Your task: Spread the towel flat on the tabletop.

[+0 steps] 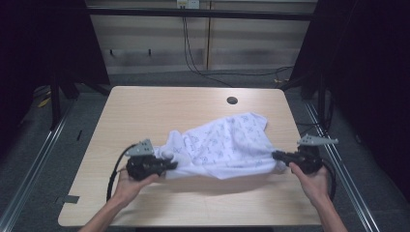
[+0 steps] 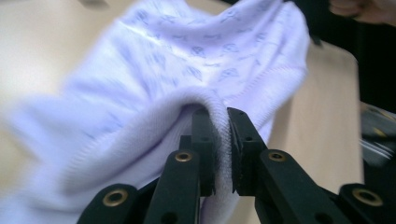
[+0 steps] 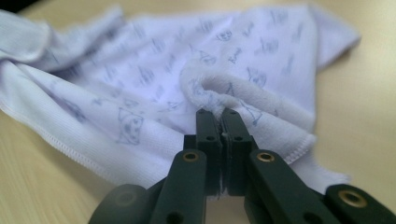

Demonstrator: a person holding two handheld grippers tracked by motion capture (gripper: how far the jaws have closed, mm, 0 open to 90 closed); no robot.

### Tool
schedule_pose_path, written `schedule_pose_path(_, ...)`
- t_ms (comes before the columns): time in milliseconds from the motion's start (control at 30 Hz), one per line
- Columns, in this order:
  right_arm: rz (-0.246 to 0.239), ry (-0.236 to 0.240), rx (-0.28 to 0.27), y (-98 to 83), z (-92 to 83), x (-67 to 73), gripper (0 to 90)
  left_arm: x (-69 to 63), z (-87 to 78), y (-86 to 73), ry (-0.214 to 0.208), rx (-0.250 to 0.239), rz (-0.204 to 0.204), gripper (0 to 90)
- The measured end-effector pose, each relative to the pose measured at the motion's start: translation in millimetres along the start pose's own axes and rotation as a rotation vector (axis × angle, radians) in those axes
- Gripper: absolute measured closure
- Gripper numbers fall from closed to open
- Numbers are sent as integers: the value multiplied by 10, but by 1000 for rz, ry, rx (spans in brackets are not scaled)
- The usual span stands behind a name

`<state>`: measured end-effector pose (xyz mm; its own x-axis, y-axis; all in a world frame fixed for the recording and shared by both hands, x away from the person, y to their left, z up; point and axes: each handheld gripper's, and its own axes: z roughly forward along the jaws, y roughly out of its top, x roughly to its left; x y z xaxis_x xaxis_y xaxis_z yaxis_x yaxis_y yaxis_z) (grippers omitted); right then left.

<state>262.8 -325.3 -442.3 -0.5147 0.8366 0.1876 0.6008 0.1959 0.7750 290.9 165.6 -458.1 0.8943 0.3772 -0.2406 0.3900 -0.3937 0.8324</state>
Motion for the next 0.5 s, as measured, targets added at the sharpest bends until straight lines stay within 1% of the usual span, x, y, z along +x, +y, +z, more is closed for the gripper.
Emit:
schedule_pose_path(33,12,3,14,-111,17,-33,876,-52,17,-54,-15,8,4,809)
schedule_pose_path(67,31,11,31,-203,31,-73,875,-87,19,-86,-41,10,-15,789)
schedule_pose_path(100,46,-1,55,-313,46,-138,875,-151,-5,-93,-75,17,-22,759)
schedule_pose_path(133,46,-1,55,-313,46,-138,875,-151,-5,-93,-75,17,-22,737)
schedule_pose_path(167,36,-30,70,-357,50,-173,875,-183,-58,-113,-86,1,-25,709)
schedule_pose_path(200,36,-30,70,-357,50,-173,875,-183,-58,-113,-86,1,-25,684)
schedule_pose_path(233,38,-54,80,-380,45,-197,868,-175,-95,-127,-85,-15,-44,673)
schedule_pose_path(267,26,-73,83,-383,36,-201,851,-123,-201,-138,-56,-43,-48,654)
schedule_pose_path(300,23,-82,78,-380,23,-194,777,-79,-259,-149,-42,-58,-65,623)
schedule_pose_path(333,23,-82,78,-380,23,-194,777,-79,-259,-149,-42,-58,-65,601)
schedule_pose_path(367,34,-80,69,-375,1,-176,662,-32,-314,-172,-21,-83,-91,601)
schedule_pose_path(400,35,-78,58,-366,-23,-138,645,20,-359,-195,5,-91,-108,587)
schedule_pose_path(433,-11,-125,30,-341,-79,-22,599,119,-386,-235,43,-76,-123,587)
schedule_pose_path(467,-11,-125,30,-341,-79,-22,599,119,-386,-235,43,-76,-123,589)
schedule_pose_path(500,-13,-116,18,-319,-103,34,594,167,-366,-257,61,-55,-126,589)
